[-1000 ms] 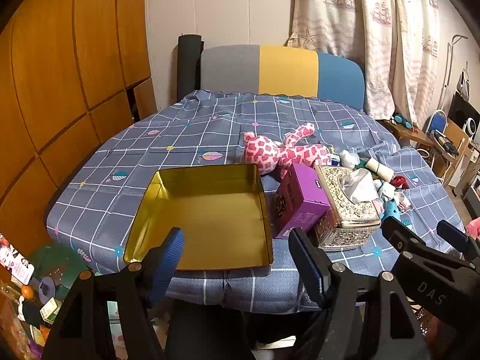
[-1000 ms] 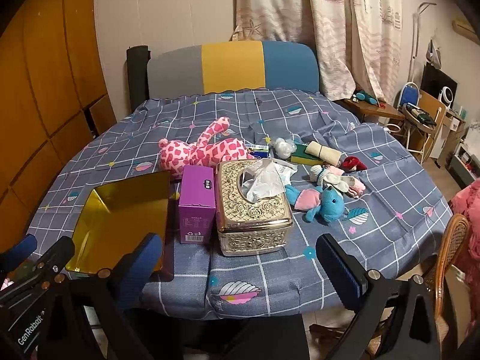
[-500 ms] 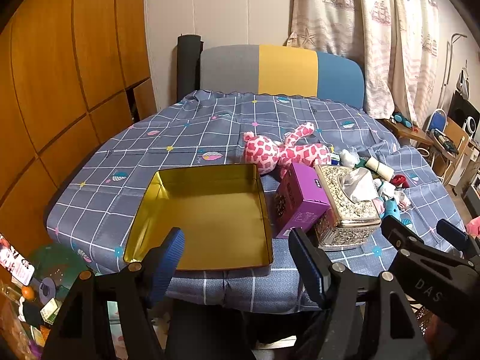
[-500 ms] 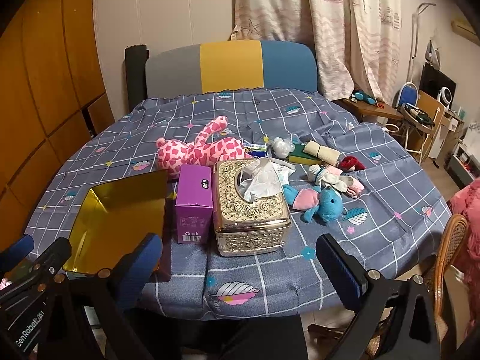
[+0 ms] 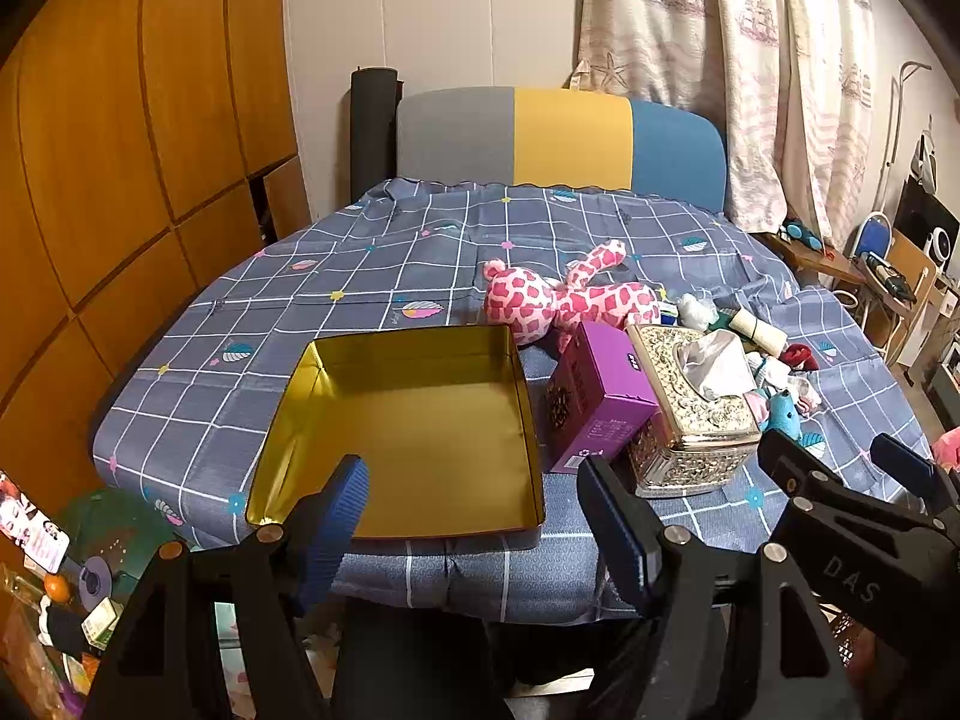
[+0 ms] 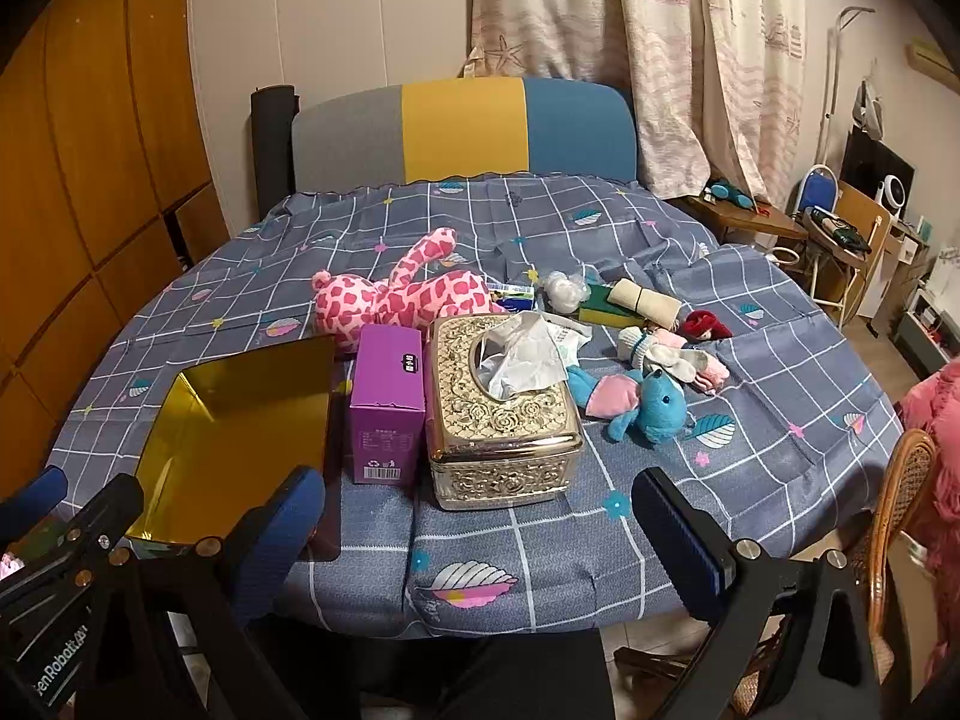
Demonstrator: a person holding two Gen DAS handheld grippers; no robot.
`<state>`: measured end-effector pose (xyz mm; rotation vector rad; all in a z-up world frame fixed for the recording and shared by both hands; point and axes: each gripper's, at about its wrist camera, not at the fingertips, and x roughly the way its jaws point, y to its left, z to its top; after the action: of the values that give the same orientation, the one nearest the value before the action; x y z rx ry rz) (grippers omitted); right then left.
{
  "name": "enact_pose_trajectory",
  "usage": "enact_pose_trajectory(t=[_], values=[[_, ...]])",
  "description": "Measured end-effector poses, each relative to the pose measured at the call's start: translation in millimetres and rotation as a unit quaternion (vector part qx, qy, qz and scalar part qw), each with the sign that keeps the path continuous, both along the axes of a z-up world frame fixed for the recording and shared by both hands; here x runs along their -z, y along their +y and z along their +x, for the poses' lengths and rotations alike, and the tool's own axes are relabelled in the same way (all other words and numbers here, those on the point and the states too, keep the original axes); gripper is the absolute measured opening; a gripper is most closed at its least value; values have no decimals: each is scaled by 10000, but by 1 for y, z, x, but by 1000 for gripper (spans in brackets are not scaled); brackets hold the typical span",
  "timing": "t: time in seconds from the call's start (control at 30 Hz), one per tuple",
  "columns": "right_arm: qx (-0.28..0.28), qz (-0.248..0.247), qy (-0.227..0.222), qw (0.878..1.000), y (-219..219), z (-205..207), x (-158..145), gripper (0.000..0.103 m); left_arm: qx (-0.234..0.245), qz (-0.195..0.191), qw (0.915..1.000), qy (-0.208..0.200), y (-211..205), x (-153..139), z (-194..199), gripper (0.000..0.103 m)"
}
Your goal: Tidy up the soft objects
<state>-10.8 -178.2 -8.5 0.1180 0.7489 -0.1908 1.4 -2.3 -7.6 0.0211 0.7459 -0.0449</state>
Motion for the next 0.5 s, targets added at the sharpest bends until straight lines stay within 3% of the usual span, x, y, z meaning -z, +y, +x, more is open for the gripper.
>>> enact_pose_trajectory(t=[0.5], values=[[15, -3, 24, 10000, -2, 1, 1, 103, -13, -44, 10000, -44, 1, -1, -1, 73]])
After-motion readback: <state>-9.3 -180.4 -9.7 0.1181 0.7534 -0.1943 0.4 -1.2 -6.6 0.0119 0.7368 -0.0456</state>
